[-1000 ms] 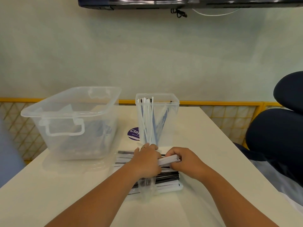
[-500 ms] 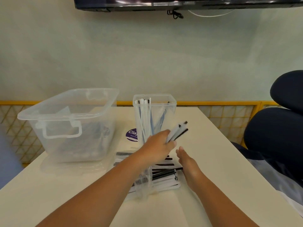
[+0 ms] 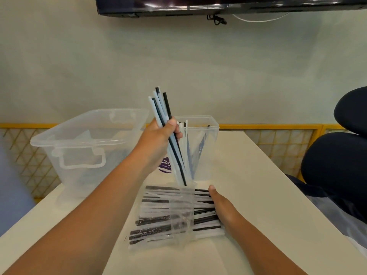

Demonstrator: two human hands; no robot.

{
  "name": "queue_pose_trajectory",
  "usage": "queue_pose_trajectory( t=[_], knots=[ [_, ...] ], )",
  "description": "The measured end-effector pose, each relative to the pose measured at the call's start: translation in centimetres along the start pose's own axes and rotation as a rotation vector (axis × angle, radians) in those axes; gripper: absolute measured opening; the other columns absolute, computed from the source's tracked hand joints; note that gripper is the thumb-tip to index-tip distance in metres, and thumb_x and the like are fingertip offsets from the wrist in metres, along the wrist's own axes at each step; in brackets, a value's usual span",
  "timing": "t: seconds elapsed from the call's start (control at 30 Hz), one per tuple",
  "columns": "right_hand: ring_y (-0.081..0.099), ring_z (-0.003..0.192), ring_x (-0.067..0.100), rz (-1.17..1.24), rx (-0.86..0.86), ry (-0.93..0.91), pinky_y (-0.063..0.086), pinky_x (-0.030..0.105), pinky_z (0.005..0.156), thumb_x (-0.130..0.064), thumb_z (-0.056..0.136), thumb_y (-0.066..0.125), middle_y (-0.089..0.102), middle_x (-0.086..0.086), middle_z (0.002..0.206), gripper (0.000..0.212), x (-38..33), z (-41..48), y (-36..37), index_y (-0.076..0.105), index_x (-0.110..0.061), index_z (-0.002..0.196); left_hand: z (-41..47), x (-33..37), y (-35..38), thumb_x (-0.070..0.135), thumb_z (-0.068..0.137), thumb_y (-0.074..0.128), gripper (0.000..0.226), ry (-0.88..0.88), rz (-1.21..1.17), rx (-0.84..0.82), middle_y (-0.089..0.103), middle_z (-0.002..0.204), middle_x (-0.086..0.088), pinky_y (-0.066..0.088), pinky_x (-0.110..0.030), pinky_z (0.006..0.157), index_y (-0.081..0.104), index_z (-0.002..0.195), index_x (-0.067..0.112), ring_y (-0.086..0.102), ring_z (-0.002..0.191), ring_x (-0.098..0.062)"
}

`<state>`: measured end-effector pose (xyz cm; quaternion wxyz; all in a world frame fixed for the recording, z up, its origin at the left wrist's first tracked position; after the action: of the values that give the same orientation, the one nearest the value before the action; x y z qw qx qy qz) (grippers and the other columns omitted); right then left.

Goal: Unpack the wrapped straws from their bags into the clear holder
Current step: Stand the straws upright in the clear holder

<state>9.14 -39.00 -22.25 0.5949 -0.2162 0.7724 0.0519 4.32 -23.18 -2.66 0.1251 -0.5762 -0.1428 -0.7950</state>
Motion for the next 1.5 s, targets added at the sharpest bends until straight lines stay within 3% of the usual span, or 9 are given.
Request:
queue_pose_trajectory(
  t=[0.3, 0.4, 0.5, 0.6, 0.87, 0.97, 1.13, 1.3, 1.5],
  knots=[
    [0.051, 0.120, 0.017, 0.066, 0.298, -0.391, 0.036, 0.028, 0.100, -0.014, 0.099, 0.041, 0.057, 0.005, 0.128, 0.032, -5.6, -0.5, -3.6, 0.056, -0.010, 0.126, -1.7, -4.6, -1.5, 0.027, 0.098, 0.043, 0.014, -0.077, 0.419, -0.106, 0.062, 0.083, 0.003, 0.041, -0.026, 0.078, 0.056, 0.095, 0.021, 0.058, 0.086, -0.011],
    [0.052, 0.119, 0.016, 0.024, 0.285, -0.487, 0.041, 0.022, 0.096, 0.018, 0.089, 0.032, 0.058, 0.001, 0.119, 0.050, -8.1, -0.8, -3.7, 0.060, -0.010, 0.119, -2.3, -7.6, -1.2, 0.021, 0.097, 0.045, 0.013, -0.118, 0.428, -0.144, 0.062, 0.080, 0.004, 0.039, -0.019, 0.073, 0.056, 0.093, 0.019, 0.058, 0.085, -0.010],
    [0.041, 0.124, 0.003, -0.249, 0.259, -0.614, 0.024, -0.004, 0.096, 0.028, 0.079, 0.027, 0.056, -0.004, 0.124, 0.065, -10.7, -1.5, -2.5, 0.064, -0.013, 0.113, -2.6, -9.6, -1.2, 0.018, 0.096, 0.048, 0.011, -0.150, 0.421, -0.146, 0.063, 0.080, 0.003, 0.045, -0.024, 0.080, 0.055, 0.088, 0.022, 0.059, 0.085, -0.012],
    [0.033, 0.134, 0.005, -0.387, 0.205, -0.645, 0.015, -0.009, 0.092, 0.023, 0.081, 0.029, 0.050, 0.001, 0.136, 0.062, -12.3, -2.2, -1.2, 0.064, -0.014, 0.116, -3.0, -10.9, -1.0, 0.016, 0.095, 0.049, 0.011, -0.169, 0.396, -0.166, 0.063, 0.078, 0.003, 0.046, -0.022, 0.076, 0.054, 0.089, 0.024, 0.060, 0.079, -0.010],
    [0.032, 0.138, 0.016, -0.511, 0.055, -0.667, 0.027, 0.034, 0.113, -0.036, 0.089, 0.055, 0.042, -0.007, 0.145, 0.062, -16.5, -2.7, 2.4, 0.027, -0.036, 0.144, -1.5, -8.9, -0.8, 0.015, 0.096, 0.047, 0.010, -0.070, 0.348, -0.215, 0.061, 0.074, 0.002, 0.047, -0.019, 0.075, 0.053, 0.091, 0.021, 0.061, 0.071, -0.003],
    [0.038, 0.134, 0.016, -0.522, -0.023, -0.721, 0.032, 0.045, 0.111, -0.053, 0.082, 0.058, 0.051, -0.011, 0.135, 0.062, -19.4, -3.2, 3.8, 0.034, -0.038, 0.137, -0.8, -6.7, 0.2, 0.014, 0.097, 0.047, 0.008, 0.004, 0.348, -0.300, 0.060, 0.075, 0.001, 0.049, -0.017, 0.073, 0.053, 0.095, 0.019, 0.060, 0.067, 0.000],
    [0.056, 0.092, 0.007, -0.575, 0.061, -0.887, 0.034, 0.045, 0.107, -0.051, 0.081, 0.062, 0.056, -0.022, 0.082, 0.033, -24.5, -5.3, 4.2, 0.051, -0.027, 0.102, 0.2, -3.1, 1.3, 0.015, 0.096, 0.048, 0.010, 0.079, 0.300, -0.336, 0.059, 0.065, 0.002, 0.048, -0.015, 0.067, 0.054, 0.094, 0.024, 0.059, 0.063, -0.004],
    [0.063, 0.079, 0.012, -0.418, 0.098, -0.835, 0.051, 0.028, 0.077, -0.033, 0.078, 0.071, 0.065, -0.001, 0.081, 0.022, -27.8, -5.7, 2.9, 0.061, -0.015, 0.087, 1.9, -0.7, 2.3, 0.021, 0.091, 0.058, 0.015, 0.081, 0.319, -0.265, 0.054, 0.058, -0.002, 0.040, -0.008, 0.046, 0.055, 0.082, 0.009, 0.054, 0.045, 0.001],
    [0.050, 0.061, 0.010, -0.271, 0.161, -0.797, 0.040, 0.021, 0.053, -0.019, 0.077, 0.066, 0.052, -0.001, 0.069, 0.015, -31.9, -5.5, 0.2, 0.062, -0.005, 0.075, 4.3, 1.2, 4.3, 0.020, 0.086, 0.065, 0.025, 0.126, 0.184, -0.267, 0.052, 0.046, 0.007, 0.045, -0.013, 0.051, 0.049, 0.068, 0.017, 0.052, 0.044, -0.005]
  ],
)
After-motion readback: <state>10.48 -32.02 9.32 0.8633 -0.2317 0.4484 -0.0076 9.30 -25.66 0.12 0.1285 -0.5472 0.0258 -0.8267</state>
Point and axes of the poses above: each hand's wrist, its own z-axis towards the middle knuckle, its own y-axis out of the palm, x = y × z, the point moved 8 cm from there along z, towards the middle knuckle
